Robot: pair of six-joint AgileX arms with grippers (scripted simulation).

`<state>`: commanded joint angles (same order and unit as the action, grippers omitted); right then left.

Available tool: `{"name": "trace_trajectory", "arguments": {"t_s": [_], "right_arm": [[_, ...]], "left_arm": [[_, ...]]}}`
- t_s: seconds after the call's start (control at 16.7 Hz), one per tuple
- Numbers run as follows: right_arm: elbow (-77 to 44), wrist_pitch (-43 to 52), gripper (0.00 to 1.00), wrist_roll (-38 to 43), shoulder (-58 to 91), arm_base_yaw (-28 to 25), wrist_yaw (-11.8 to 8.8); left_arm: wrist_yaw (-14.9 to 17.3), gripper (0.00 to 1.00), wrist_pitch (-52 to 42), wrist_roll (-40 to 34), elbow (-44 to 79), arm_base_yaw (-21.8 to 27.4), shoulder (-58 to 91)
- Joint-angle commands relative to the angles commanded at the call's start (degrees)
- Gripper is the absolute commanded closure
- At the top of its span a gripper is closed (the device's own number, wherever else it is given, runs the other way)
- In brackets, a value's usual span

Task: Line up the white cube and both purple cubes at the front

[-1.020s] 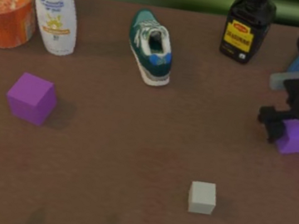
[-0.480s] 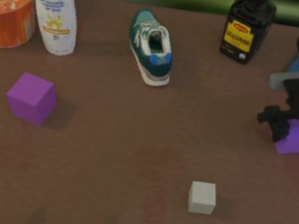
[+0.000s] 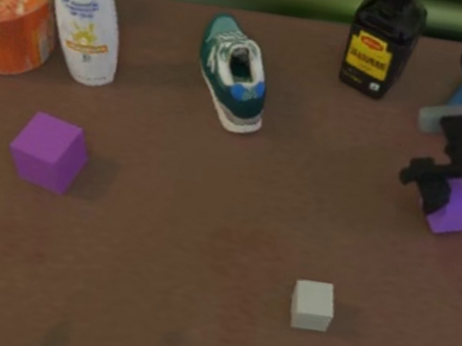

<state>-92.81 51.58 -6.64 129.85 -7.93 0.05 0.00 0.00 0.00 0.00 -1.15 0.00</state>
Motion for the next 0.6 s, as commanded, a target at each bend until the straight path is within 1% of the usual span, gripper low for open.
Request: {"name": "trace_trajectory", "arguments": {"t_s": [0.3, 0.6], "right_arm": [[-5.4, 9.4, 1.0, 0.0, -3.6, -0.2, 0.0], [-6.2, 10.7, 1.0, 0.1, -4.3, 0.0, -0.1]], "left_arm": [[0.0, 0.0, 0.0, 0.0, 0.0, 0.0, 0.0], [0.0, 0.0, 0.0, 0.0, 0.0, 0.0, 0.0]]}}
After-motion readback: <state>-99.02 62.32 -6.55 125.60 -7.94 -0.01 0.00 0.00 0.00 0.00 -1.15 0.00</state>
